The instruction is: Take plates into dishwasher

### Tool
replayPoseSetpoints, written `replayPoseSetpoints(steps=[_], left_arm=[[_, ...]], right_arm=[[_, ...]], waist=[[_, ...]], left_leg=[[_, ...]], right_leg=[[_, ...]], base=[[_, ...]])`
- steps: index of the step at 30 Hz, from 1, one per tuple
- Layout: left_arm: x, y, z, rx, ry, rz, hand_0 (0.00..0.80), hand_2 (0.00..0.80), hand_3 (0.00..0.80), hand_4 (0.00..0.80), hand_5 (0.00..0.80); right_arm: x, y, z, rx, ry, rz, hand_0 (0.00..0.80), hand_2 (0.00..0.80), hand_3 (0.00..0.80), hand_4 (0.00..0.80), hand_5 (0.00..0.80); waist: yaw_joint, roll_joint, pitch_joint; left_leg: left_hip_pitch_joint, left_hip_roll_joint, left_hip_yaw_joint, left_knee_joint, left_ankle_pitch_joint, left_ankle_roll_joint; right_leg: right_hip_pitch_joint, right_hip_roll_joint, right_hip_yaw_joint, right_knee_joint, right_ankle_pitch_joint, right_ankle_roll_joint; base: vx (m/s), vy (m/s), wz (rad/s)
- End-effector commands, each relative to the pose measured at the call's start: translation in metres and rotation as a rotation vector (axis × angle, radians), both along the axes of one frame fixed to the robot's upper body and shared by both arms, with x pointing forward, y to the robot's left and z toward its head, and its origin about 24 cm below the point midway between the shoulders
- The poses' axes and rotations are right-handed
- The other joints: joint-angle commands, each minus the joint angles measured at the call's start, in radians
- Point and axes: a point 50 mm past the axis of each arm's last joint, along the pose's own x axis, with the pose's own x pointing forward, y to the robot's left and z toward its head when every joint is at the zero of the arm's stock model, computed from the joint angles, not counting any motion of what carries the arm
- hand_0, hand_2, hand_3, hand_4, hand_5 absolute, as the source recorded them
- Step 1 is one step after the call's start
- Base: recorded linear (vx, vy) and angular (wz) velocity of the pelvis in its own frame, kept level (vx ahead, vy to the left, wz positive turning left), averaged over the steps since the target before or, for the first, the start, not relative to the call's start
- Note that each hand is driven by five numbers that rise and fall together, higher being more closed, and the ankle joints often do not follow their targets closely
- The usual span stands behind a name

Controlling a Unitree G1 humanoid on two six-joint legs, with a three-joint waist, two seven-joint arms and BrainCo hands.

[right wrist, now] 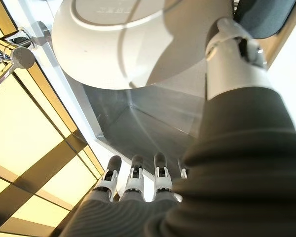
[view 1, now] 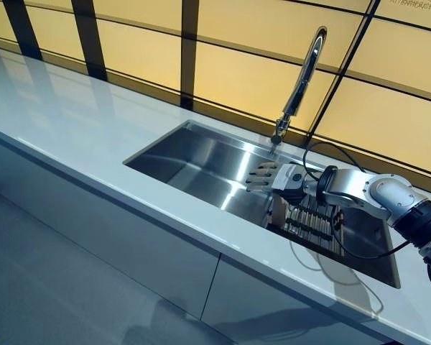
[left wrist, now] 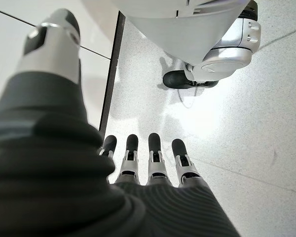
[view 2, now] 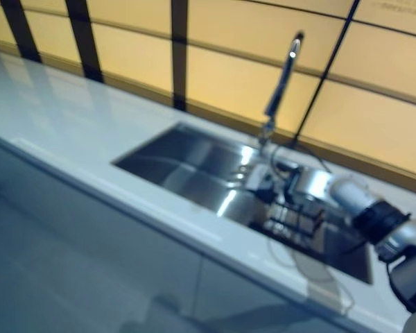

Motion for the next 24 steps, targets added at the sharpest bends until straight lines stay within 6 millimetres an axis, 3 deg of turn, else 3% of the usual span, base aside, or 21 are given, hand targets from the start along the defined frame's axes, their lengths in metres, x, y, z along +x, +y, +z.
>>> replayPoseSetpoints(steps=[1,24], left_arm=[[0.018,0.011,0.009,0.044,-0.052,-0.031,0.0,0.0,0.0,0.0,0.0],[0.018,0.017,0.013,0.053,-0.074,-0.007,0.0,0.0,0.0,0.0,0.0]], right_arm=[[0.002,-0.011,0.03,0.011,-0.044,-0.042,0.0,0.0,0.0,0.0,0.0],[0.005,-0.048,0.012,-0.012,0.002,-0.184,0.0,0.0,0.0,0.0,0.0]], waist=[[0.018,-0.013,-0.024],[0.016,-0.007,-0.012]], left_leg=[[-0.05,0.036,0.029,0.004,0.007,-0.009],[-0.057,0.031,0.021,0.0,0.011,-0.007]], right_leg=[[0.008,-0.018,-0.044,0.059,-0.069,0.032],[0.0,-0.026,-0.054,0.068,-0.071,0.032]], base=[[0.0,0.0,0.0],[0.0,-0.001,0.01]])
